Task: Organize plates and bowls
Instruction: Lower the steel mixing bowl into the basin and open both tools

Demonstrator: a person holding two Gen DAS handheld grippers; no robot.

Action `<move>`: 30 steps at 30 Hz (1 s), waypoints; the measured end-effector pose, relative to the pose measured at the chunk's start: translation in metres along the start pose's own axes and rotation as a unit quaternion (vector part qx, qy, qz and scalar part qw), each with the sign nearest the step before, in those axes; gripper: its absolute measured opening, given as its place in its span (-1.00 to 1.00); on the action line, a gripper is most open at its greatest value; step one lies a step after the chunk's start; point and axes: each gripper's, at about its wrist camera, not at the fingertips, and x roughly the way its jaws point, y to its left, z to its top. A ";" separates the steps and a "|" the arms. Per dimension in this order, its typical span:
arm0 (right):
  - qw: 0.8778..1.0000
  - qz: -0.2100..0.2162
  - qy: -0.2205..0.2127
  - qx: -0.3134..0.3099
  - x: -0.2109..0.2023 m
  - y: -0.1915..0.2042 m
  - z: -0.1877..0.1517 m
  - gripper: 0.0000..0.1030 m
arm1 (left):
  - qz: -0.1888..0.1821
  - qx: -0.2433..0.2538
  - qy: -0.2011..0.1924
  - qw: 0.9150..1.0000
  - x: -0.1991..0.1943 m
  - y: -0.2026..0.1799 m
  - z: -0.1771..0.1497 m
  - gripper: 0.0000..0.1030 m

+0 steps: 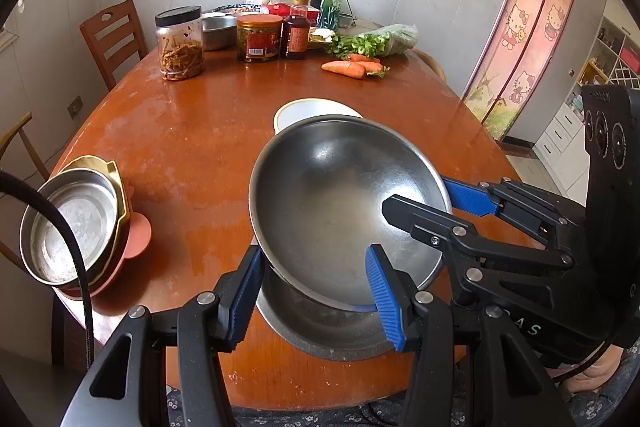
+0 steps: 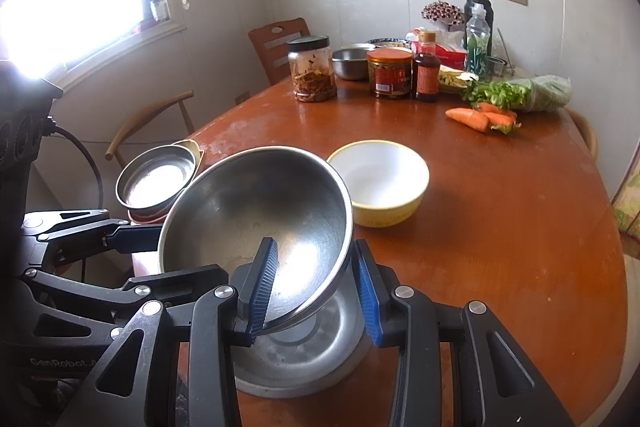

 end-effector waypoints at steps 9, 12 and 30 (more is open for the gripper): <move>1.000 0.004 0.009 0.013 0.003 -0.004 -0.017 -0.21 | 0.000 0.003 0.016 1.000 0.010 -0.003 -0.012 0.01; 1.000 0.006 0.014 0.020 0.006 -0.005 -0.023 -0.21 | 0.000 0.004 0.024 1.000 0.015 -0.003 -0.015 0.01; 0.999 0.004 0.029 0.040 0.015 -0.016 -0.041 -0.21 | -0.004 0.009 0.047 0.999 0.034 -0.009 -0.022 0.00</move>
